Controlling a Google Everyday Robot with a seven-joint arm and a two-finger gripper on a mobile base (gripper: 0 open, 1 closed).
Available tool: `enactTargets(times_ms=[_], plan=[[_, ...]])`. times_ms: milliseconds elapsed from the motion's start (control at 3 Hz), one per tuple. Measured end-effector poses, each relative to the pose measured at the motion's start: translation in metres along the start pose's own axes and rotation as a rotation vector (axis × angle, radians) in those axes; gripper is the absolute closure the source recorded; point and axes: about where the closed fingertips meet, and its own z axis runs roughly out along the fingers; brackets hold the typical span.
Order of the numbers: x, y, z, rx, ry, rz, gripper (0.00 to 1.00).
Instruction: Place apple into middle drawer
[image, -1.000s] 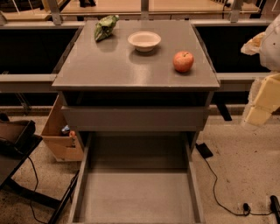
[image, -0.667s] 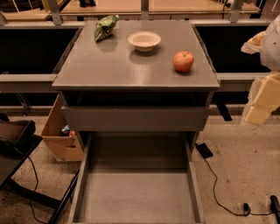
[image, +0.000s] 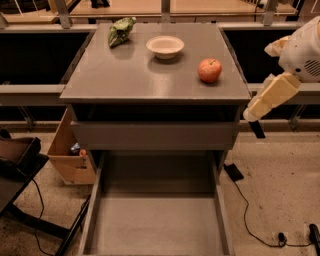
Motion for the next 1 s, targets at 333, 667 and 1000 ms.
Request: enactTargets(times_ms=[333, 667, 1000], plan=[[-0.012, -0.028, 0.032, 0.034, -0.135, 0.058, 0.0], [-0.022, -0.052, 0.064, 0.055, -0.246, 0.09, 0.0], [-0.026, -0.055, 0.07, 0.05, -0.252, 0.097, 0.0]])
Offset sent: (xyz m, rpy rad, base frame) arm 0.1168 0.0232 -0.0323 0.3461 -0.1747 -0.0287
